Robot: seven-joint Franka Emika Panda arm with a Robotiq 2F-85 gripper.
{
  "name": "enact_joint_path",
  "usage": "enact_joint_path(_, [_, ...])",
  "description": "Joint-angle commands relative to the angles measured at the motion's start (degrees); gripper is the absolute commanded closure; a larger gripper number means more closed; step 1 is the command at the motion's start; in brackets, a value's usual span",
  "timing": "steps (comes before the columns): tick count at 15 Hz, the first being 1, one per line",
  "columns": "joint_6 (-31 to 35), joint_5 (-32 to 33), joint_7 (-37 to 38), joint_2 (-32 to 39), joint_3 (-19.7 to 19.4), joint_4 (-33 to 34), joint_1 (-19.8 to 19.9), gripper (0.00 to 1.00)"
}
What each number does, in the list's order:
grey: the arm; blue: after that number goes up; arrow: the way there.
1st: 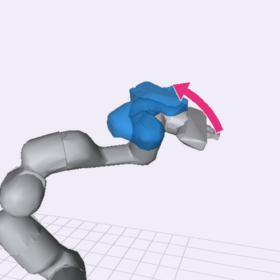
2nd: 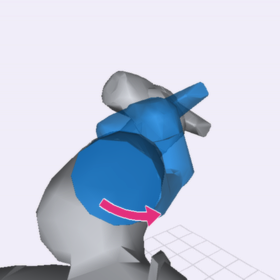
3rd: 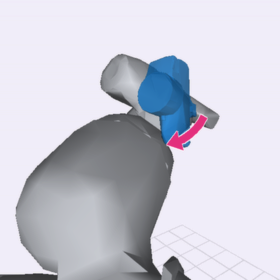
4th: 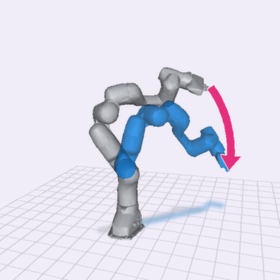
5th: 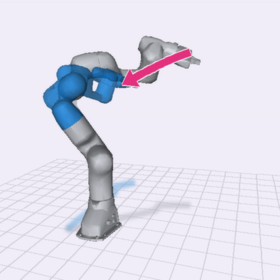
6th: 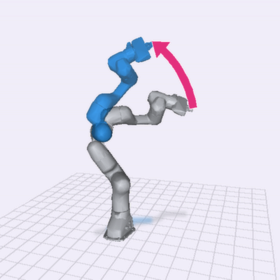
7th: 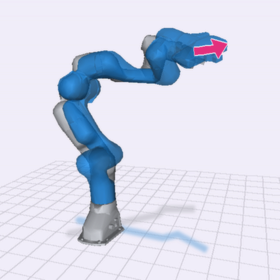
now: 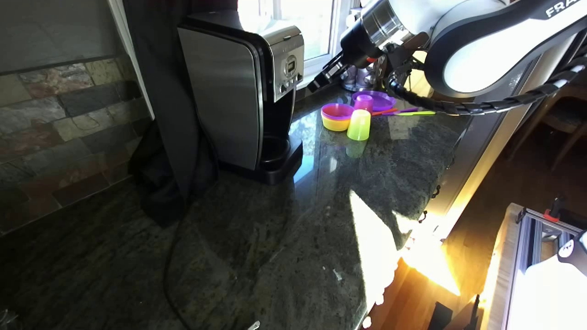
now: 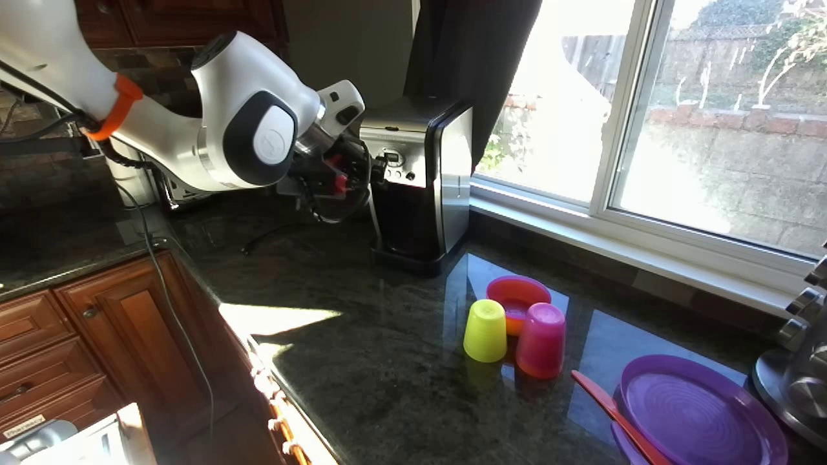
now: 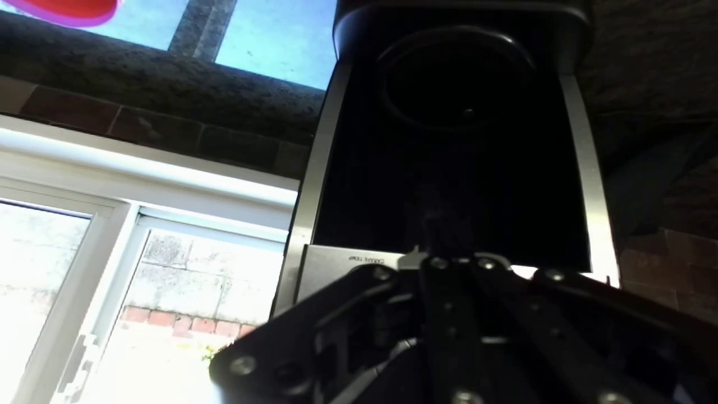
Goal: Press the second button from the left on the coffee making machine
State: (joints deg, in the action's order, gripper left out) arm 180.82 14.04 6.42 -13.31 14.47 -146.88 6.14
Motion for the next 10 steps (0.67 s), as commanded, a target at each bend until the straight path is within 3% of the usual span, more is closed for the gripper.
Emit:
enact_joint_path(1, [2.3, 0.4, -0.7, 0.5, -0.2, -0.3, -0.2, 1.00])
enact_joint_path(10, [7.3, 0.4, -3.4, 2.9, -0.8, 0.4, -0.7, 1.00])
